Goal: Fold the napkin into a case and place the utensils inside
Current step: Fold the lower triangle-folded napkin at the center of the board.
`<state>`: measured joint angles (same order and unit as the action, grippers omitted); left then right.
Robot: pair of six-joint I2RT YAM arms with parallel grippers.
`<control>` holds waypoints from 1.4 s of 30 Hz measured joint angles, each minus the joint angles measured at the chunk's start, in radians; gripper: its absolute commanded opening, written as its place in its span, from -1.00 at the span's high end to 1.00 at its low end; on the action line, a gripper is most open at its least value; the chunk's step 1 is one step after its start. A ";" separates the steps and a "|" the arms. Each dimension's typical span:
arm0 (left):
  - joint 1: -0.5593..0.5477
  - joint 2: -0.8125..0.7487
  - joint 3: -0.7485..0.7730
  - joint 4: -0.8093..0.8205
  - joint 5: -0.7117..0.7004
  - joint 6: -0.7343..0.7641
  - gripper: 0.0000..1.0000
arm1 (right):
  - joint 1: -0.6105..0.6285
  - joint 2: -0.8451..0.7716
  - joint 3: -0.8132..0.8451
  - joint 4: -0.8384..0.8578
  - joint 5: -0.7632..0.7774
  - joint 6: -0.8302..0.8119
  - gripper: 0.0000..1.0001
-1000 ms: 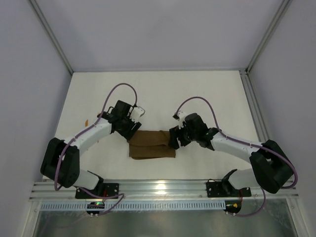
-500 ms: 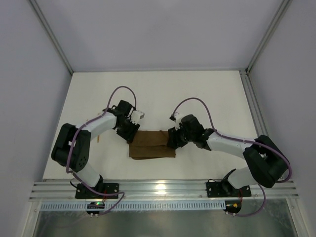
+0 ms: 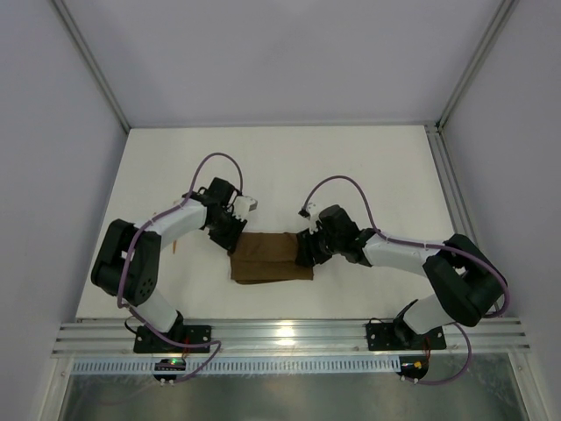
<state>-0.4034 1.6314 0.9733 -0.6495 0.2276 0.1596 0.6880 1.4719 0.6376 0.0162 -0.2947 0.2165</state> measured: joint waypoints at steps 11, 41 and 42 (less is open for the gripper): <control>0.000 0.000 0.000 0.001 0.002 0.001 0.75 | 0.004 0.021 0.003 -0.004 0.014 -0.023 0.22; 0.000 -0.051 0.129 -0.067 0.019 0.004 0.95 | -0.074 0.047 0.229 -0.175 0.082 -0.127 0.86; 0.000 -0.040 0.130 -0.067 0.023 0.003 0.95 | -0.081 0.051 0.237 -0.177 0.078 -0.129 0.87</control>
<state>-0.4034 1.5917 1.1038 -0.7162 0.2508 0.1631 0.6067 1.5230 0.8745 -0.1604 -0.2169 0.0872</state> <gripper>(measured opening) 0.024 0.085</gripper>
